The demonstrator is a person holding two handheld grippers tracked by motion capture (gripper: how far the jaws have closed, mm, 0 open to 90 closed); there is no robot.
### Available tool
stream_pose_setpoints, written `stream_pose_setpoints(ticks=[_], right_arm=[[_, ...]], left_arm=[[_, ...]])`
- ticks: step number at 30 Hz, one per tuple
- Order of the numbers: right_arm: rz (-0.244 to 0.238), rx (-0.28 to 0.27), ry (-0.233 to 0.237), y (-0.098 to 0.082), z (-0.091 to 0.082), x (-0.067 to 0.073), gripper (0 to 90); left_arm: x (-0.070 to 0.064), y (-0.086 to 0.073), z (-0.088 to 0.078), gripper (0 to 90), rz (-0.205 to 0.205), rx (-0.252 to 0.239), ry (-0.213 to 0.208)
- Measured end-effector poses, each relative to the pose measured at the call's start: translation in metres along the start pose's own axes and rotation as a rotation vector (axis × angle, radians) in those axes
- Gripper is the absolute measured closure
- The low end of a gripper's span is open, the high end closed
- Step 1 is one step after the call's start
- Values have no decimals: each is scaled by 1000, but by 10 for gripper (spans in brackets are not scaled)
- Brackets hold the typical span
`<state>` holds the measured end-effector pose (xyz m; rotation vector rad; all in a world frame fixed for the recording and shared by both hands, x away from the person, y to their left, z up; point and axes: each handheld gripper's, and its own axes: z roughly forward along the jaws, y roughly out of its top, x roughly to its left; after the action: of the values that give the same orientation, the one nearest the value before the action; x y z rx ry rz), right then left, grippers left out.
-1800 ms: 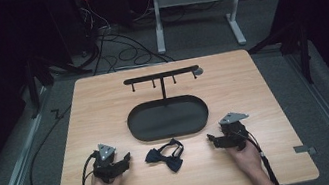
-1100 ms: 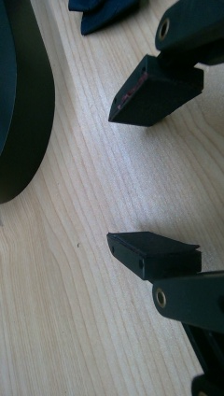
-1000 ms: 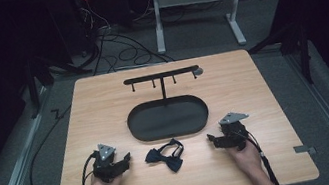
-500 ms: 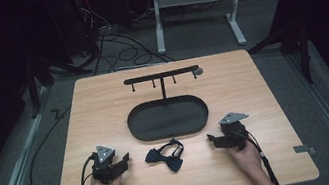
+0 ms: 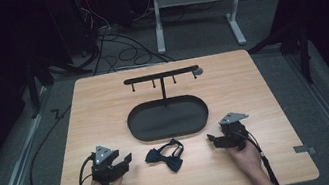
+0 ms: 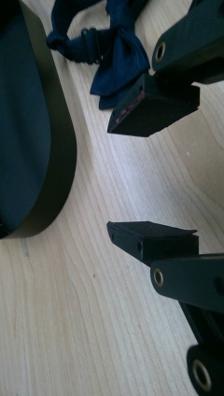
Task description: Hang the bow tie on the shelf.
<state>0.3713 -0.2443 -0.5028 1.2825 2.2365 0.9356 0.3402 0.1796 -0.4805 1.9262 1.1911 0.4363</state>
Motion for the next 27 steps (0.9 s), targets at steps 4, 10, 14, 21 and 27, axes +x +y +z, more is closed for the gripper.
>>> stream_pose_setpoints(ticks=[4,10,14,21,27], right_arm=[[0,-1,-1,0,0,0,293],[-2,0,0,0,0,0,293],[-2,0,0,0,0,0,293],[-2,0,0,0,0,0,293],[-2,0,1,0,0,0,293]], left_arm=[[-7,3,-2,467,-2,-8,-27],[-20,10,-3,479,20,-16,-75],[-27,15,0,485,28,-15,-105],[-41,24,7,502,56,-11,-145],[-52,30,15,521,92,3,-170]])
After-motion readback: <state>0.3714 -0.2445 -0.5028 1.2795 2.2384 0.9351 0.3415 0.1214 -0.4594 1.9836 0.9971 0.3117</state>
